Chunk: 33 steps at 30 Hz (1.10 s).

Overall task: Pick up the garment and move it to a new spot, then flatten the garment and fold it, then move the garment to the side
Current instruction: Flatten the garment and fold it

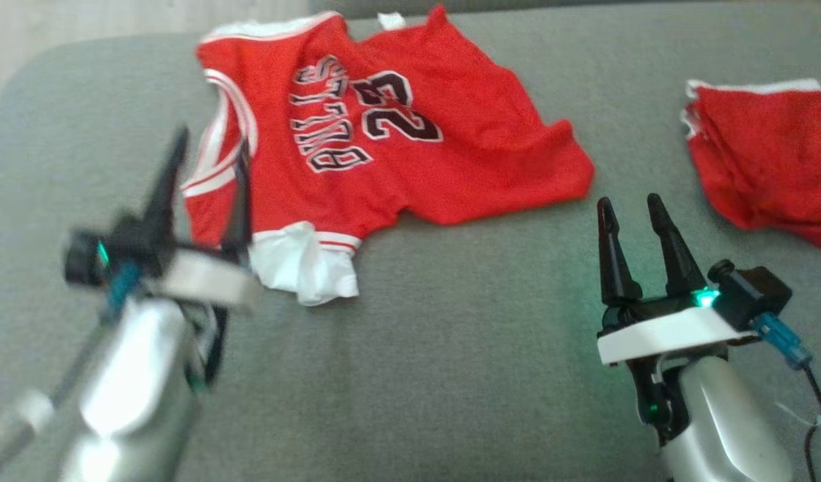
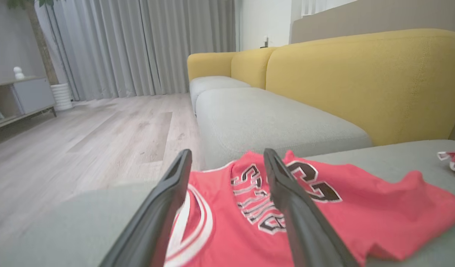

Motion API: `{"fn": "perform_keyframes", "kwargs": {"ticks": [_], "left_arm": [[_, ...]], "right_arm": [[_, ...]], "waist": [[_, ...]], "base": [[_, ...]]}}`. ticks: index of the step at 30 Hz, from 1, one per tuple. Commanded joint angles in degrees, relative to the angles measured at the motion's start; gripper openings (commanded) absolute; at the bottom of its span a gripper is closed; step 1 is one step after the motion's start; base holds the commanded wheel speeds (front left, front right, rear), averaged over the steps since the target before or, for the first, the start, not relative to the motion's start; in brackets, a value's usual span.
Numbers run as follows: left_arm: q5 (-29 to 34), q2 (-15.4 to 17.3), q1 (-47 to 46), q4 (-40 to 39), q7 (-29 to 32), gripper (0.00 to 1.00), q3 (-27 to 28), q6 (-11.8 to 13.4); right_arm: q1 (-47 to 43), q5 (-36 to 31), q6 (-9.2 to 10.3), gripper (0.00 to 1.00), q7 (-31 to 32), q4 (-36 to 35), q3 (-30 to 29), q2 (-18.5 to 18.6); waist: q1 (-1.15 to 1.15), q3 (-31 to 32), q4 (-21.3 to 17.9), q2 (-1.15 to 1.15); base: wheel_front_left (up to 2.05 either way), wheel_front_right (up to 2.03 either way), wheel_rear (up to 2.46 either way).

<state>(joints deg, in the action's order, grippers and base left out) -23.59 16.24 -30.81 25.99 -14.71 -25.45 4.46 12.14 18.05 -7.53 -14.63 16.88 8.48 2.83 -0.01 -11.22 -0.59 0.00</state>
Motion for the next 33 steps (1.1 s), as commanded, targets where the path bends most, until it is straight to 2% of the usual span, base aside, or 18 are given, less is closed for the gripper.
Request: {"fn": "perform_keyframes", "kwargs": {"ticks": [1,6,13,18,22,27,33], "left_arm": [[-0.09,0.76,1.68,-4.51,-0.28,1.0,2.84,1.31],[-0.38,-1.05,11.37,-10.53,-0.29,1.0,2.53,2.83],[0.4,-0.82,12.78,-10.49,1.35,1.0,-0.11,1.16],[0.92,-1.0,10.97,-7.57,4.83,1.0,-2.6,-0.33],[1.25,-1.27,8.22,-3.4,7.11,1.0,-3.07,-0.09],[1.44,-1.42,4.87,1.84,7.58,1.0,-2.95,0.03],[0.84,-2.19,3.18,6.1,6.88,1.0,-3.36,-1.11]], "right_arm": [[0.27,-0.61,0.04,1.0,-0.37,-1.41,1.09,0.05],[-0.23,-0.76,0.04,1.0,-0.37,-1.25,1.11,0.05],[-0.04,-0.87,0.04,1.0,-0.37,-0.83,1.65,0.05],[0.69,-0.57,0.04,1.0,-0.37,-1.13,2.36,0.05],[1.07,-0.53,0.04,1.0,-0.37,-1.38,2.25,0.05],[1.58,-0.38,0.04,1.0,-0.37,-1.76,1.9,0.05],[1.59,-0.18,0.04,1.0,-0.37,-2.06,1.71,0.05]], "waist": [[0.01,1.8,2.25,0.0],[0.01,1.87,3.51,0.0],[0.01,1.7,3.35,0.0],[0.01,0.03,1.83,0.0],[0.01,-1.87,0.29,0.0],[0.01,-3.82,-1.73,0.0],[0.01,-4.4,-2.85,0.0]], "base": [[0.0,0.0,0.0],[0.0,0.0,0.0],[0.0,0.0,0.0],[0.0,0.0,0.0],[0.0,0.0,0.0],[0.0,0.0,0.0],[0.0,0.0,0.0]]}}
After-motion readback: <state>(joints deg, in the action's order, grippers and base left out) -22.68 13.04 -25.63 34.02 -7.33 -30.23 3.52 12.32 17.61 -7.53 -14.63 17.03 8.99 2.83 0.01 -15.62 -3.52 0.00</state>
